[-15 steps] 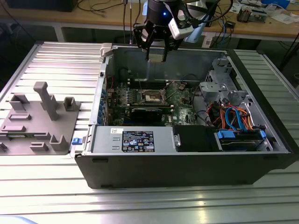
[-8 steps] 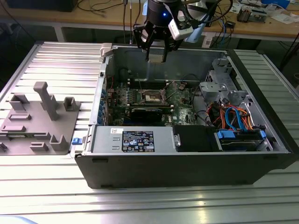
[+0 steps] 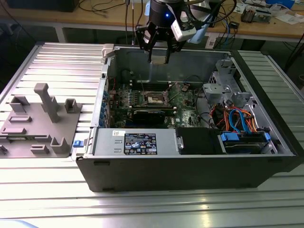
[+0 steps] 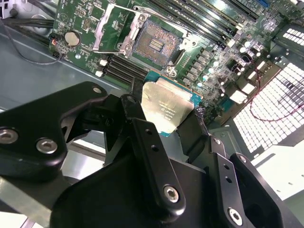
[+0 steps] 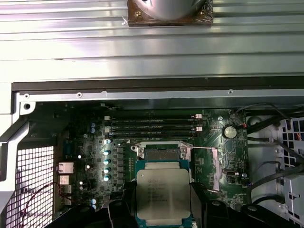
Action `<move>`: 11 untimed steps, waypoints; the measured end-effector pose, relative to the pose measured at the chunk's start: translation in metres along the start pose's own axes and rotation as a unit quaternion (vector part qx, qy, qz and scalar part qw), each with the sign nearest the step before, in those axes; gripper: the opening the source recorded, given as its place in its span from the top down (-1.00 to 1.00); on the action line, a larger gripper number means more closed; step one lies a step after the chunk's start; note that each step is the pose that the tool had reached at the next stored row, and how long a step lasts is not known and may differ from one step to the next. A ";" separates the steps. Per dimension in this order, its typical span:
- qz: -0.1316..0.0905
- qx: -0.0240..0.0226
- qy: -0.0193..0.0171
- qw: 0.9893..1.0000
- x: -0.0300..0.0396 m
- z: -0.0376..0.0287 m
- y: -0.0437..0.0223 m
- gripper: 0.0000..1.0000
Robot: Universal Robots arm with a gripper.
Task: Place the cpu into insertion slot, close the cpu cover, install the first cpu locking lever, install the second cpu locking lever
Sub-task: 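Place the cpu into insertion slot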
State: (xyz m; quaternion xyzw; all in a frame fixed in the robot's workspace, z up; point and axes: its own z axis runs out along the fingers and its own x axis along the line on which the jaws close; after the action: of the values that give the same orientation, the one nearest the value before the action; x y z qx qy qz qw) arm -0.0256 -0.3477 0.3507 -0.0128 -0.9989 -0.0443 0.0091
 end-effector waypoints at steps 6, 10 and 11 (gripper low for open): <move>0.000 0.000 0.000 1.000 -0.0002 0.0103 -0.0009 -0.08; 0.000 0.000 0.000 1.000 -0.0002 0.0115 -0.0010 -0.08; 0.000 0.000 0.000 1.000 -0.0002 0.0115 -0.0010 -0.08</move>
State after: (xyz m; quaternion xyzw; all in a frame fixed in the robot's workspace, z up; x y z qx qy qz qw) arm -0.0255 -0.3477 0.3391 -0.0128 -0.9989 -0.0443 0.0091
